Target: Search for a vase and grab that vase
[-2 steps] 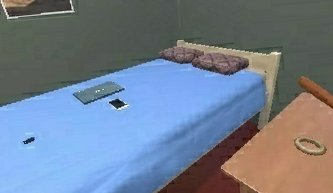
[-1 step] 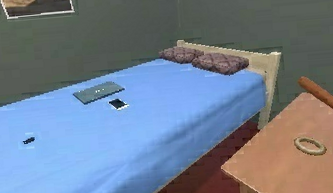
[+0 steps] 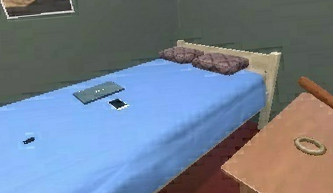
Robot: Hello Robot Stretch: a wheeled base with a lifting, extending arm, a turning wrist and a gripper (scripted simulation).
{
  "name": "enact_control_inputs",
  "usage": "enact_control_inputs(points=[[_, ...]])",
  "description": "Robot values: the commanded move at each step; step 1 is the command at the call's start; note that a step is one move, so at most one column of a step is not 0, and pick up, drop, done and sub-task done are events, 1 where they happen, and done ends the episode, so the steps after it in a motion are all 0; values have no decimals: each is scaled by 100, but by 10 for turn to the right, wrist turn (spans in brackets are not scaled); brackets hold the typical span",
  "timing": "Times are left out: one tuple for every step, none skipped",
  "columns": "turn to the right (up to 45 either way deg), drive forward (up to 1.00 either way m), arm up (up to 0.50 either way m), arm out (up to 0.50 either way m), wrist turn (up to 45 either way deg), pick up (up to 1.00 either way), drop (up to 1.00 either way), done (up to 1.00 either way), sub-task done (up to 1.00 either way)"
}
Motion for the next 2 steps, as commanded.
enact_control_inputs(points=[[0,0,0,0,450,0,0,0,0],[0,0,0,0,210,0,0,0,0]])
